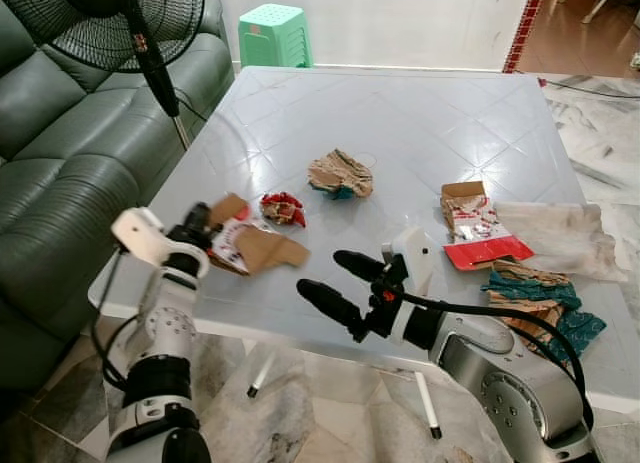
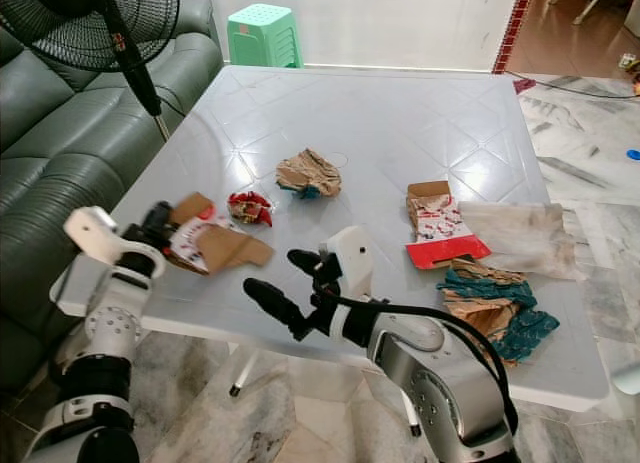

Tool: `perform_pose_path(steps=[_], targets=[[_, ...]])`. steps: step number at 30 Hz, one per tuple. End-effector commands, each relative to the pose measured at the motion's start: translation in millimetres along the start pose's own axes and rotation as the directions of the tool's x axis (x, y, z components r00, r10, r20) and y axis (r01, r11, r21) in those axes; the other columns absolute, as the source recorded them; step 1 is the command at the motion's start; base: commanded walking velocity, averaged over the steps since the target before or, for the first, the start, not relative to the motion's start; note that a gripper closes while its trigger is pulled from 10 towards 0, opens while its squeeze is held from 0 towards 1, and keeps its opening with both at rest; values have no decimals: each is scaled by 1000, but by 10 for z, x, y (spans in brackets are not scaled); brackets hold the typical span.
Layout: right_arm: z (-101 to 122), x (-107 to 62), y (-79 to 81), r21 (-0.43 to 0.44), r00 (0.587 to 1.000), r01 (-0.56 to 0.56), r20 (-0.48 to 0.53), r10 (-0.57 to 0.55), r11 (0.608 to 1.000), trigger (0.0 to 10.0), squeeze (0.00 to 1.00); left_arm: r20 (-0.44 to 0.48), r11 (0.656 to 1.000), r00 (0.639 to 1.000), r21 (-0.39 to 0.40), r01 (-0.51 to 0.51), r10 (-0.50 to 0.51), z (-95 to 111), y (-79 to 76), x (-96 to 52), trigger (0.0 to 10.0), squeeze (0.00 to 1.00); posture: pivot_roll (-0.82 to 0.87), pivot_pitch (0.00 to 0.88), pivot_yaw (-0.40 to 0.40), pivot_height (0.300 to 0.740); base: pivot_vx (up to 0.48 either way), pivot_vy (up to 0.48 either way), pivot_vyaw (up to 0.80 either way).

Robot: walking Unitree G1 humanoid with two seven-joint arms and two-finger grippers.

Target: Picking trash to rubbish bin

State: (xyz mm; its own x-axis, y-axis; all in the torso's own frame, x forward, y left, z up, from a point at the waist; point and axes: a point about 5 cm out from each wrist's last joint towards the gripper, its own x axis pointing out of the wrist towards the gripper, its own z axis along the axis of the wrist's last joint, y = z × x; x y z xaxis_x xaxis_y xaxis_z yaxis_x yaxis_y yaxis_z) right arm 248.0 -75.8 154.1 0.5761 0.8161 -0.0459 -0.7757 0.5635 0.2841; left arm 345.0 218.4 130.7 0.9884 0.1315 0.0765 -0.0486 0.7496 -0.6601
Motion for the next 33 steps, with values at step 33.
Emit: perform_pose_path(steps=[33], targets=[[58,75,-165,-75,985,165,66,-160,983,10000,0,187,612,909,786,88,-371,94,-756,-440,0,0,-29,50,32,740,0,0,0]])
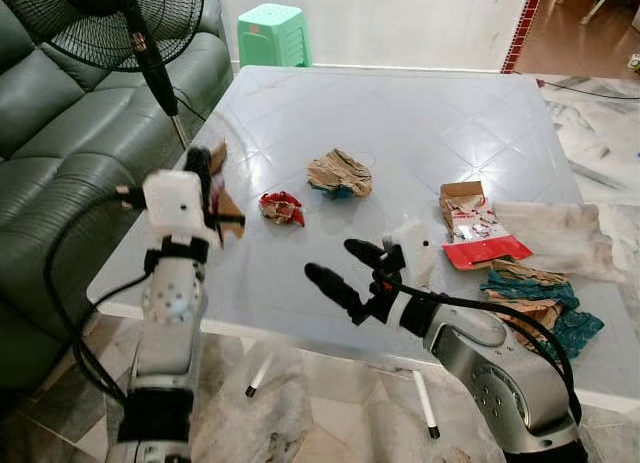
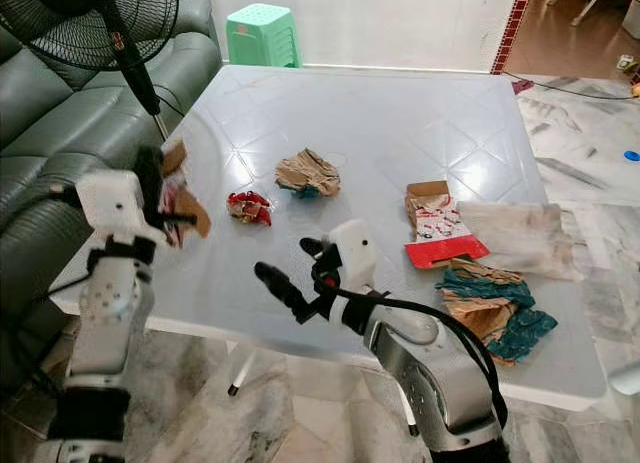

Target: Picking trash to rubbish bin

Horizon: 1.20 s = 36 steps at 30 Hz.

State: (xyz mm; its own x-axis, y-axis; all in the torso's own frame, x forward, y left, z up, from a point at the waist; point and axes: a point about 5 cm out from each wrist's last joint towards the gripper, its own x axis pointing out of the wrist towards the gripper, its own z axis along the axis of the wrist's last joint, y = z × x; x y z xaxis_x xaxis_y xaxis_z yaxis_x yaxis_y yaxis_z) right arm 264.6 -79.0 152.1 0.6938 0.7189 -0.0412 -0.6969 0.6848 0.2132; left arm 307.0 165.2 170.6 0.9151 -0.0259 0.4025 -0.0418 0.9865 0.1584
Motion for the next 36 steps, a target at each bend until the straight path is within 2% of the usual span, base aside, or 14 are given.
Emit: perform_pose_path(steps=[1,4,5,9,13,16,20,21,22,24,27,30,36], targets=[[28,12,-23,-16,999,29,22,-29,999,10000,0,64,999,998,47,-1,-2,160,-15,11,0,0,-27,50,31,740,0,0,0],[26,22,-43,-20,998,53,33,-52,998,10000,0,73,997,997,80,7,-13,186,-34,-32,0,0,-18,49,29,740,0,0,0],[47,54,-96,-30,993,104,57,-103,994,10000,0,90,990,995,137,30,-42,199,-65,-124,0,0,-3,48,24,740,0,0,0],[95,125,-179,-58,983,164,92,-158,985,10000,0,76,975,995,218,42,-60,168,-81,-324,0,0,11,52,20,740,0,0,0],[105,130,-240,-77,974,210,107,-202,975,10000,0,68,960,995,277,48,-69,173,-80,-391,0,0,16,58,14,740,0,0,0],[96,80,-395,-124,946,316,118,-302,941,10000,0,4,936,994,335,106,-114,83,-70,-500,0,0,20,66,8,740,0,0,0],[108,30,-486,-160,924,378,131,-360,912,10000,0,-30,930,993,347,119,-115,45,-44,-542,0,0,17,74,3,740,0,0,0],[111,14,-533,-214,909,414,139,-392,885,10000,0,-56,931,990,336,139,-128,21,-67,-561,0,0,17,77,1,740,0,0,0],[111,14,-533,-214,909,414,139,-392,885,10000,0,-56,931,990,336,139,-128,21,-67,-561,0,0,17,77,1,740,0,0,0],[107,-33,-622,-267,880,475,149,-451,838,10000,0,-91,939,981,285,191,-172,-27,-166,-586,0,0,11,84,-2,740,0,0,0],[104,-55,-666,-278,866,500,151,-477,820,10000,0,-99,941,977,266,209,-189,-39,-217,-593,0,0,7,86,-3,740,0,0,0],[58,-120,-790,-337,828,554,126,-546,761,10000,0,-114,943,970,233,236,-215,-51,-312,-603,0,0,-6,90,-6,740,0,0,0],[-80,-186,-959,-387,792,579,58,-608,718,10000,0,-130,943,963,209,258,-235,-74,-368,-584,0,0,-17,90,-8,740,0,0,0]])
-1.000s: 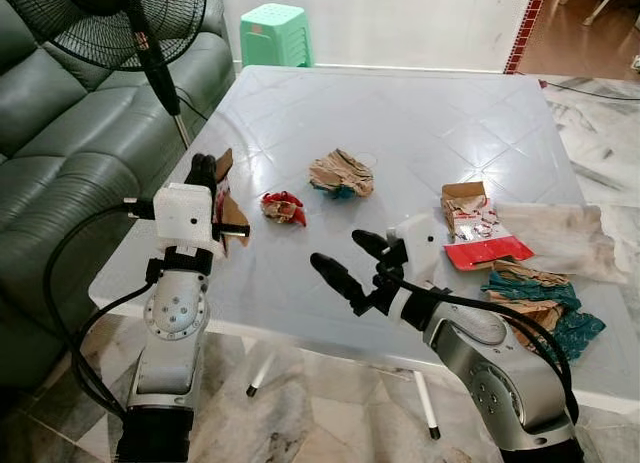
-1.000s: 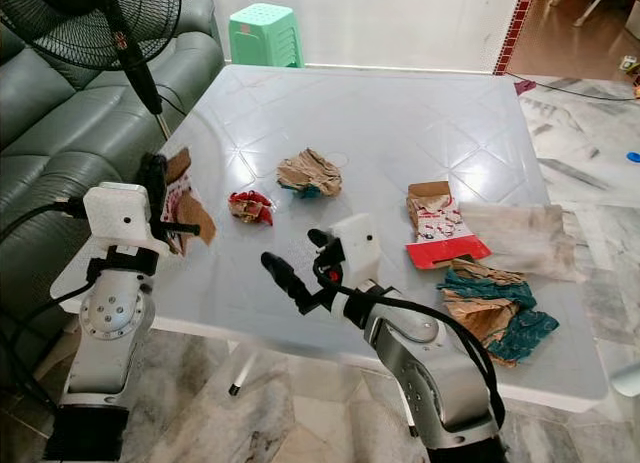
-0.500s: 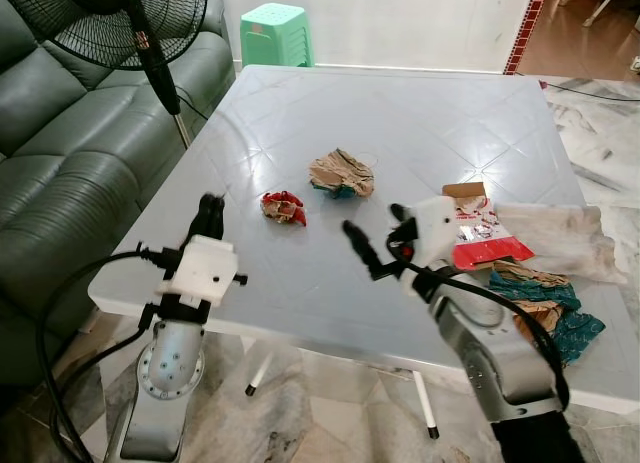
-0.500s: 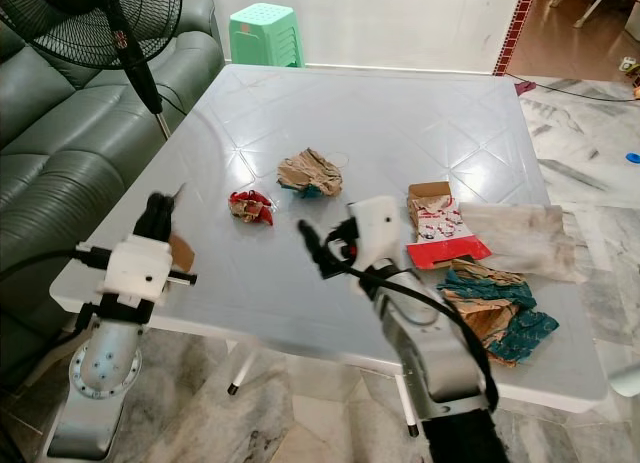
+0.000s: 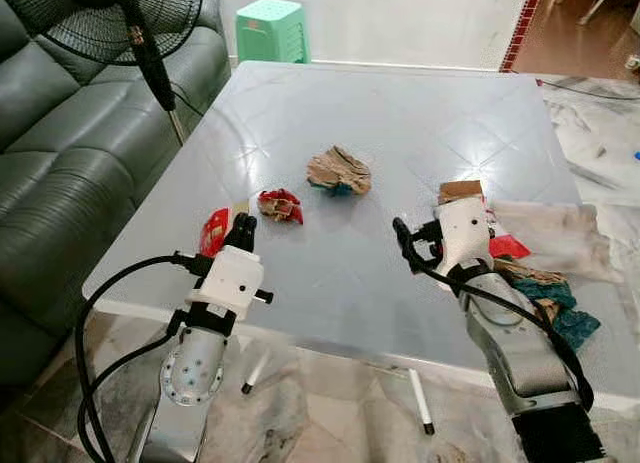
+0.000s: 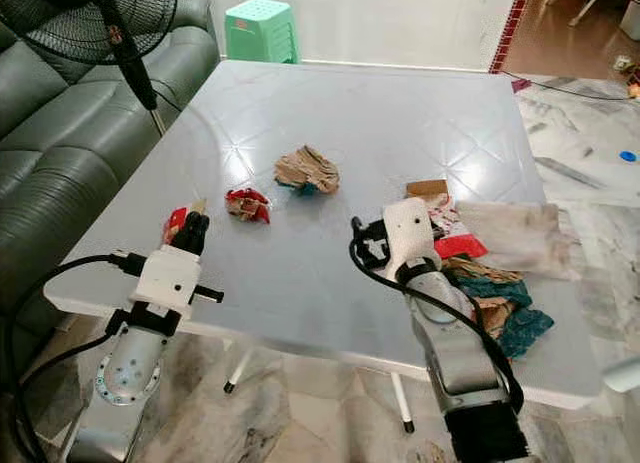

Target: Picking trash to rubbish bin

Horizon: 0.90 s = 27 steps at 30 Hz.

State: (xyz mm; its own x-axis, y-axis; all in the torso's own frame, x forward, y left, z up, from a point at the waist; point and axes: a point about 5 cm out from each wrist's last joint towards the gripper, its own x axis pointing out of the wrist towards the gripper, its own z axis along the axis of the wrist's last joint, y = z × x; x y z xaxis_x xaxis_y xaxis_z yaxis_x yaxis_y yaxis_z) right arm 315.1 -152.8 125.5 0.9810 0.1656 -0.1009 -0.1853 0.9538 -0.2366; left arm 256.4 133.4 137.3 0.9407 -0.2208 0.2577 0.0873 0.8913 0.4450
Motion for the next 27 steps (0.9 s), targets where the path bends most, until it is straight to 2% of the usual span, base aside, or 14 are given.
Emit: perform_pose_path(steps=[1,4,6,9,10,11,12,13,14,21,23,27], targets=[[-78,40,-83,-45,999,33,-40,-35,998,10000,0,-18,999,999,-15,28,-29,-23,-26,29,0,0,-18,88,-7,740,0,0,0],[-108,57,-114,-48,997,48,-54,-50,998,10000,0,-18,999,999,-15,28,-28,-23,-23,37,0,0,-18,85,-7,740,0,0,0],[-225,91,-128,-35,991,45,-122,-49,998,10000,0,-20,999,999,-22,30,-31,-24,-30,48,0,0,-19,76,-6,740,0,0,0],[-275,100,-118,-28,988,35,-151,-39,999,10000,0,-20,999,999,-24,32,-32,-23,-34,54,0,0,-19,76,-6,740,0,0,0],[-361,104,-81,-36,980,10,-196,-17,999,10000,0,-20,999,999,-25,36,-37,-23,-39,65,0,0,-17,73,-7,740,0,0,0],[-389,104,-64,-17,978,4,-209,-8,1000,8863,0,-18,999,999,-25,38,-39,-22,-40,72,0,0,-16,73,-7,740,0,0,0],[-413,108,-39,0,976,-8,-219,8,1000,2353,0,-17,999,999,-26,40,-41,-22,-38,79,0,0,-14,72,-6,740,0,0,0],[-424,111,-24,12,975,-15,-224,17,1000,2353,0,-17,999,999,-27,41,-41,-21,-36,84,0,0,-14,72,-6,740,0,0,0],[-423,117,-10,28,975,-17,-219,23,999,0,0,-17,999,999,-27,41,-41,-21,-32,88,0,0,-13,71,-5,740,0,0,0],[-391,164,150,171,970,-74,-215,110,982,0,0,-17,999,999,-31,40,-40,-25,-24,104,0,0,-11,63,-3,740,0,0,0],[-384,169,167,182,970,-83,-212,121,980,0,0,-17,999,999,-31,40,-40,-25,-24,107,0,0,-11,62,-3,740,0,0,0],[-232,205,333,288,964,-188,-131,233,939,0,0,-12,999,999,-34,36,-37,-20,-15,135,0,0,-12,58,-2,740,0,0,0]])
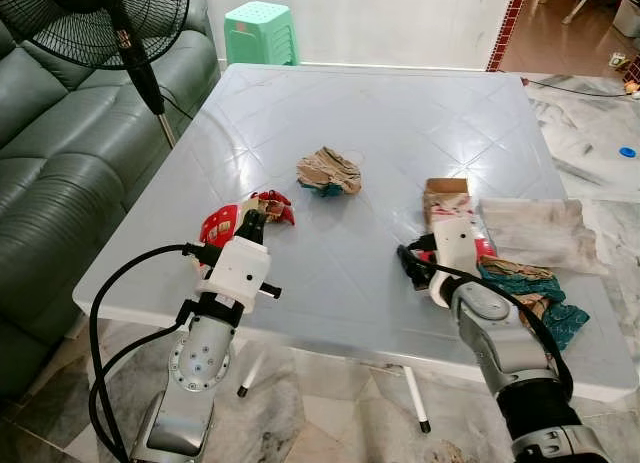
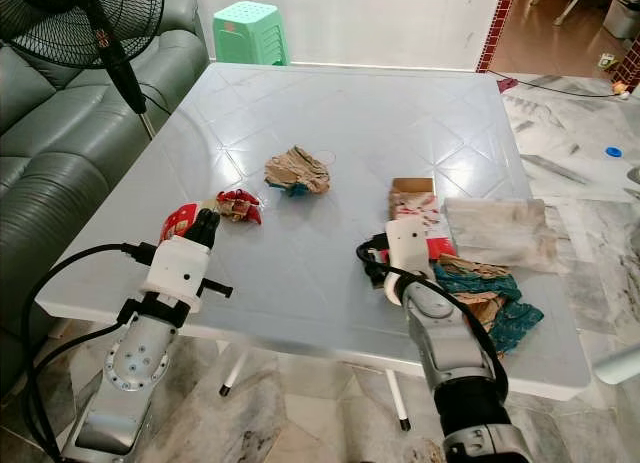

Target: Picking trash to rubbish bin

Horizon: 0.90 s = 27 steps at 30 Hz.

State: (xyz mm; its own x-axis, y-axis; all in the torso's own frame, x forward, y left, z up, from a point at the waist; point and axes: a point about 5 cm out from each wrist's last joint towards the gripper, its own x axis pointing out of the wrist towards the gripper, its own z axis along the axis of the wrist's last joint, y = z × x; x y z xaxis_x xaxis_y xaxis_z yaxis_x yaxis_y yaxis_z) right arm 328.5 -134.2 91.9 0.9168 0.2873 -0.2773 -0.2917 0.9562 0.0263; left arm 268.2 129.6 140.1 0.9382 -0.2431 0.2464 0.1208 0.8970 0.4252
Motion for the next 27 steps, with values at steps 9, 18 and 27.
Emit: perform_pose_path(steps=[9,18,27], targets=[[227,5,453,102,952,-300,99,291,948,0,0,-13,1000,1000,-10,0,-1,-25,0,25,0,0,-12,55,-11,740,0,0,0],[412,-69,608,118,902,-415,186,390,902,0,0,-12,1000,1000,-18,-5,5,-23,-25,27,0,0,-25,64,-27,740,0,0,0],[572,-71,273,-97,955,-134,254,155,986,10000,1000,-23,999,1000,-32,-19,18,-34,-72,-10,0,0,-35,75,-43,740,0,0,0]])
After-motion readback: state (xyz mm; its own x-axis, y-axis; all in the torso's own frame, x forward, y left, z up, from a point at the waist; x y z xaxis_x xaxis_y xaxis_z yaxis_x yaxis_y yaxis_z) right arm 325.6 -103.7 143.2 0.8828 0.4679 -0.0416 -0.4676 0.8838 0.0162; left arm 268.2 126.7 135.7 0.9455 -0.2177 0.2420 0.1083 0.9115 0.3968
